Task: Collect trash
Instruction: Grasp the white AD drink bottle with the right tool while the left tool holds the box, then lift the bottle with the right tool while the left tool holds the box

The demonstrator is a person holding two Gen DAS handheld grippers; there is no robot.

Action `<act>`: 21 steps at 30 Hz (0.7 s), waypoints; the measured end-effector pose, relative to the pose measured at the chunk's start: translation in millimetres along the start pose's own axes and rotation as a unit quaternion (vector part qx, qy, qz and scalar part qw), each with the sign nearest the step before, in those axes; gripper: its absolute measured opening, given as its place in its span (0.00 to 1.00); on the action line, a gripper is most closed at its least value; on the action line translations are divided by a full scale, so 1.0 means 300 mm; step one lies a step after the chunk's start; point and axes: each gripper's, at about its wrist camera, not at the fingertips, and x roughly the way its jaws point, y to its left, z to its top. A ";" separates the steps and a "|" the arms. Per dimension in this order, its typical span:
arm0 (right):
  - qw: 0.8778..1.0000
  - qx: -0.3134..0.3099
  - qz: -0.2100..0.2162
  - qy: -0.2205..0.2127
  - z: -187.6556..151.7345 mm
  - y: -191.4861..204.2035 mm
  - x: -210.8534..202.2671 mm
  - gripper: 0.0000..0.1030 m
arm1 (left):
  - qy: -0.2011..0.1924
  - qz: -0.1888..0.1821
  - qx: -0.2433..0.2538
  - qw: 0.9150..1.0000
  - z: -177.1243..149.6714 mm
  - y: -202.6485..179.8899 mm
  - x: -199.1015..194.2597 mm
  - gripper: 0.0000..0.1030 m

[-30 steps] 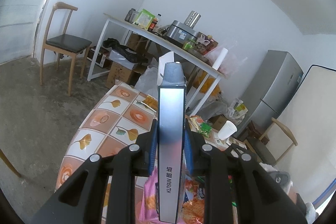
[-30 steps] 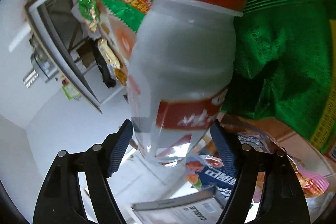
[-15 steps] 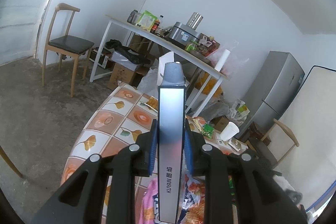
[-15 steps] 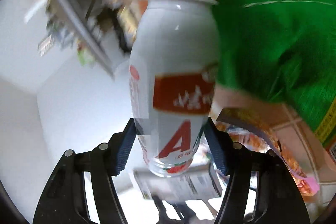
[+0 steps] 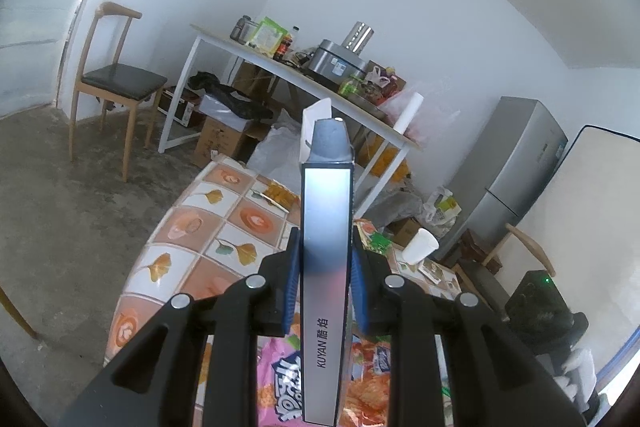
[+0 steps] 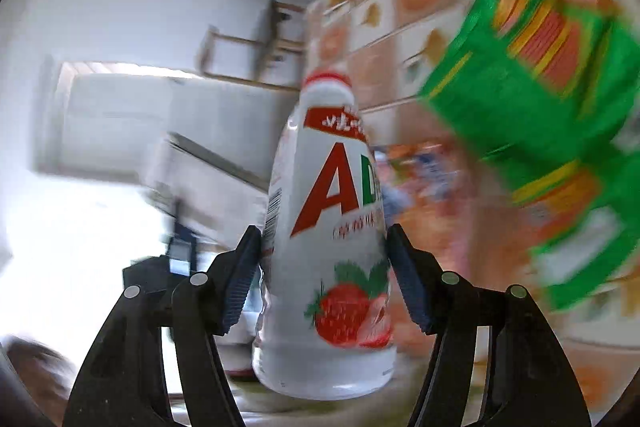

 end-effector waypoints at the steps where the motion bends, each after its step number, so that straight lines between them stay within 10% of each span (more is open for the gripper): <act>1: 0.999 -0.016 -0.038 -0.005 -0.012 -0.003 0.010 0.58 | 0.005 -0.002 -0.002 1.000 -0.004 -0.002 0.005 0.21; 9: 0.980 -0.100 -0.169 -0.041 -0.033 0.012 0.145 0.58 | 0.082 -0.044 -0.059 0.994 -0.054 0.029 0.053 0.21; 21: 0.969 -0.134 -0.200 -0.050 -0.021 0.060 0.165 0.58 | 0.209 -0.024 -0.134 0.968 -0.192 0.182 0.215 0.22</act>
